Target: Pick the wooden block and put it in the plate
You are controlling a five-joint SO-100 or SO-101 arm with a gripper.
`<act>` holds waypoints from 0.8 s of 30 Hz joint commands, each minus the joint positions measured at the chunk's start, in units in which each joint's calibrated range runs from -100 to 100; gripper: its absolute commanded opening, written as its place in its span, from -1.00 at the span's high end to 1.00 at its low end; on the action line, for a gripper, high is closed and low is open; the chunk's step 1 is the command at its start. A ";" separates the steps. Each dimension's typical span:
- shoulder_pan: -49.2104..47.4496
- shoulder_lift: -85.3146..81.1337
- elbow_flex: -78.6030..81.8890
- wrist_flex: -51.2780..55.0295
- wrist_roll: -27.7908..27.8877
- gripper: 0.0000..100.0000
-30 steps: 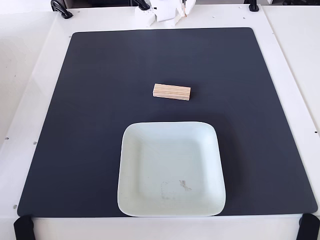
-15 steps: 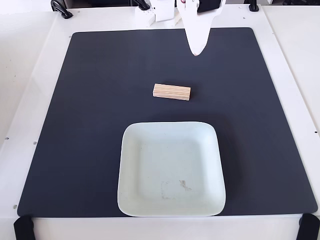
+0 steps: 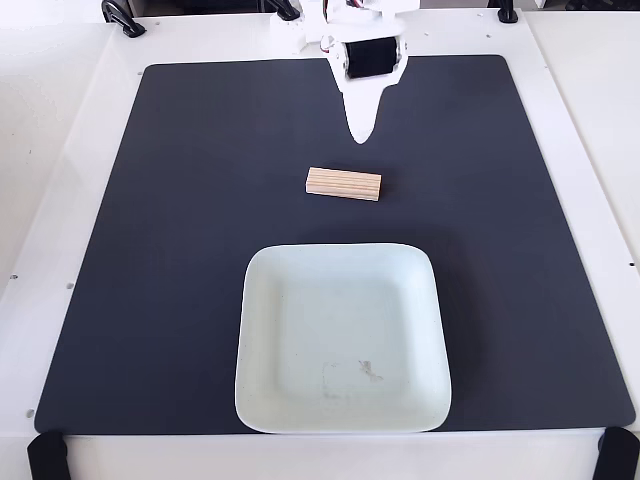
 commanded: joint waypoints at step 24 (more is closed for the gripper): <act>2.53 14.28 -11.26 3.68 -4.01 0.51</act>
